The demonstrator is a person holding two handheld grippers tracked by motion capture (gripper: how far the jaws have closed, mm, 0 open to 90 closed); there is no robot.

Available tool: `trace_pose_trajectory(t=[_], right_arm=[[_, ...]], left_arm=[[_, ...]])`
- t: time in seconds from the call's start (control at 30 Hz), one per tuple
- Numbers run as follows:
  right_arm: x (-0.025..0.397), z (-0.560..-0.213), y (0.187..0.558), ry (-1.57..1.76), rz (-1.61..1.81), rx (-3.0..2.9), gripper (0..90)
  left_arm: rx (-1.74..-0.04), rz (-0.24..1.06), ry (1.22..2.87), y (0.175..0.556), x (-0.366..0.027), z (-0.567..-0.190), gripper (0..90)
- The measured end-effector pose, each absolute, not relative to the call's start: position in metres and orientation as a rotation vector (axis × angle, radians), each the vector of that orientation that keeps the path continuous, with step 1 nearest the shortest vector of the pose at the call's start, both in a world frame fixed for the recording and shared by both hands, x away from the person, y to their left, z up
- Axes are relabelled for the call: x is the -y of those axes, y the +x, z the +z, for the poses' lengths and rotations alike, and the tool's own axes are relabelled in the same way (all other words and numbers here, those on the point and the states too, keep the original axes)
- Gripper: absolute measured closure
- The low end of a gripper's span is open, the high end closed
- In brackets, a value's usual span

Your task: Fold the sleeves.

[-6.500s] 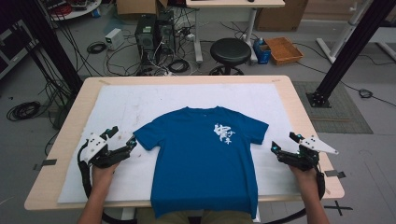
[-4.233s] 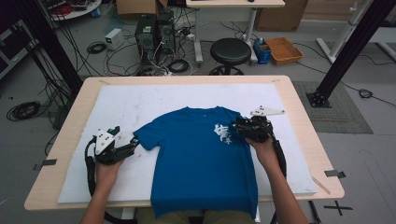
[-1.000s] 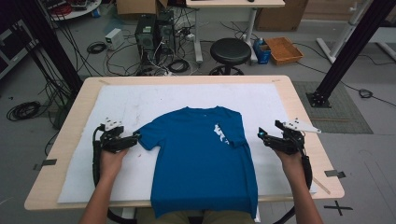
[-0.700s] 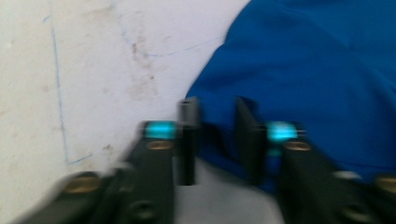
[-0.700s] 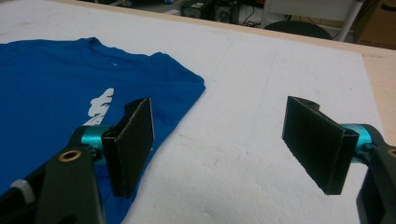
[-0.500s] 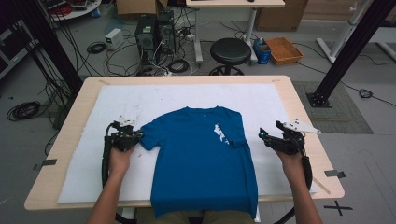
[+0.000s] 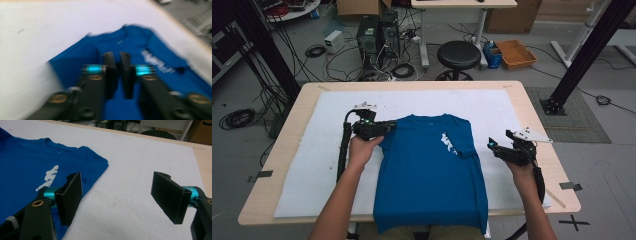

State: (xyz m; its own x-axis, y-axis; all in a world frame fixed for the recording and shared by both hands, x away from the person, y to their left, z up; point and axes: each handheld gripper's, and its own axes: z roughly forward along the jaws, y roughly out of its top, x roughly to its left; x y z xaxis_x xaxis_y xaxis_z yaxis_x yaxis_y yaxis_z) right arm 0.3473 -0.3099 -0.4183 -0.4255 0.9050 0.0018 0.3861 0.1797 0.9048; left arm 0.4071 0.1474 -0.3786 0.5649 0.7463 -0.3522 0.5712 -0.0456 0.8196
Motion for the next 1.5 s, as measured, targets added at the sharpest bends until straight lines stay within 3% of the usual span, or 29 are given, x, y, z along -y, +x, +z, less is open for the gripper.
trace_pose_trajectory(t=[0.1, 0.2, 0.27, 0.37, 0.43, 0.5, 0.63, 0.8, 0.9, 1.1, 1.2, 1.23, 1.27, 1.3, 1.5], right_arm=[[0.312, -0.419, 0.347, 1.218, 1.209, -1.902, 25.0], [0.313, -0.419, 0.347, 1.223, 1.209, -1.897, 25.0], [0.313, -0.419, 0.347, 1.219, 1.209, -1.897, 25.0], [0.311, -0.420, 0.347, 1.215, 1.204, -1.909, 25.1], [0.309, -0.420, 0.348, 1.211, 1.204, -1.913, 25.2], [0.307, -0.421, 0.348, 1.210, 1.199, -1.919, 25.3], [0.306, -0.421, 0.348, 1.215, 1.197, -1.921, 25.3], [0.307, -0.421, 0.347, 1.216, 1.197, -1.919, 25.3], [0.306, -0.421, 0.348, 1.216, 1.197, -1.920, 25.3], [0.305, -0.423, 0.349, 1.208, 1.193, -1.931, 25.3], [0.306, -0.423, 0.348, 1.213, 1.197, -1.926, 25.3], [0.307, -0.423, 0.348, 1.215, 1.199, -1.922, 25.3], [0.307, -0.423, 0.348, 1.215, 1.199, -1.922, 25.3], [0.308, -0.423, 0.349, 1.221, 1.199, -1.923, 25.3], [0.309, -0.423, 0.349, 1.225, 1.200, -1.925, 25.3]], left_arm=[[-1.065, 0.317, 1.735, 0.403, -0.142, -0.374, 50.7], [-1.102, 0.400, 1.761, 0.399, -0.152, -0.379, 49.0], [-1.118, 0.415, 1.778, 0.395, -0.163, -0.389, 50.6], [-1.126, 0.432, 1.854, 0.388, -0.172, -0.407, 61.2], [-1.104, 0.390, 1.939, 0.385, -0.174, -0.420, 65.2], [-1.054, 0.332, 2.002, 0.381, -0.172, -0.429, 75.3], [-0.933, 0.236, 2.151, 0.374, -0.158, -0.438, 76.6], [-0.916, 0.305, 2.076, 0.377, -0.152, -0.427, 61.4], [-0.920, 0.403, 2.049, 0.384, -0.147, -0.420, 59.7], [-0.938, 0.377, 2.162, 0.408, -0.115, -0.432, 59.9], [-0.951, 0.386, 2.196, 0.415, -0.104, -0.439, 62.8], [-0.948, 0.388, 2.198, 0.416, -0.103, -0.439, 78.2], [-0.936, 0.410, 2.209, 0.417, -0.101, -0.439, 78.2], [-0.931, 0.422, 2.216, 0.417, -0.100, -0.439, 86.1], [-1.034, 0.473, 2.064, 0.419, -0.105, -0.437, 83.4]])
